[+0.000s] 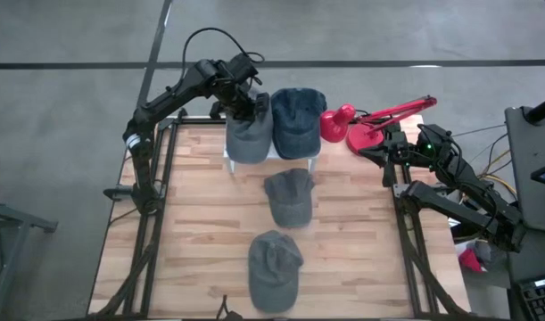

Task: Pick & Place hat
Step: Put the bottom left light gray cap on the shelf

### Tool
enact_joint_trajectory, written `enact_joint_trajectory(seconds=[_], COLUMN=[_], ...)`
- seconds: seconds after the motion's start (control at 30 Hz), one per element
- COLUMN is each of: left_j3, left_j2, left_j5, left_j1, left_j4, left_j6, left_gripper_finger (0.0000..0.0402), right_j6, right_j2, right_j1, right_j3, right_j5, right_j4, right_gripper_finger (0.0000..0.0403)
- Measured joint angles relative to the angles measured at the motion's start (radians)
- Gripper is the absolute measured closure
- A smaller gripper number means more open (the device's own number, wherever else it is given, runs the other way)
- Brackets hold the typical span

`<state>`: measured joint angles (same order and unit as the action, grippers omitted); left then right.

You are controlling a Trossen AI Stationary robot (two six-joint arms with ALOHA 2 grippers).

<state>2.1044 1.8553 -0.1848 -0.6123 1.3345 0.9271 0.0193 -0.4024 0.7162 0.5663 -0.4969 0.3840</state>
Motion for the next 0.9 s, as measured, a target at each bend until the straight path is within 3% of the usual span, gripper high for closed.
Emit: enact_joint_trajectory(seconds=[0.53, 0.9], left_j3=[0.000, 0.000], left_j2=[-0.006, -0.006], left_j5=[-0.041, 0.045], left_j1=[0.008, 0.007], left_j4=[-0.014, -0.043], left_j6=[-0.051, -0.094], left_gripper_finger=[0.0401, 0.0401], right_j6=[-0.004, 0.000], right_j2=[0.000, 0.000], right_j1=[0.000, 0.000], right_j3=[0.000, 0.000], right_j5=[-0.002, -0.004], right_j4=[0.000, 0.000], right_gripper_finger=[0.0394, 0.0394])
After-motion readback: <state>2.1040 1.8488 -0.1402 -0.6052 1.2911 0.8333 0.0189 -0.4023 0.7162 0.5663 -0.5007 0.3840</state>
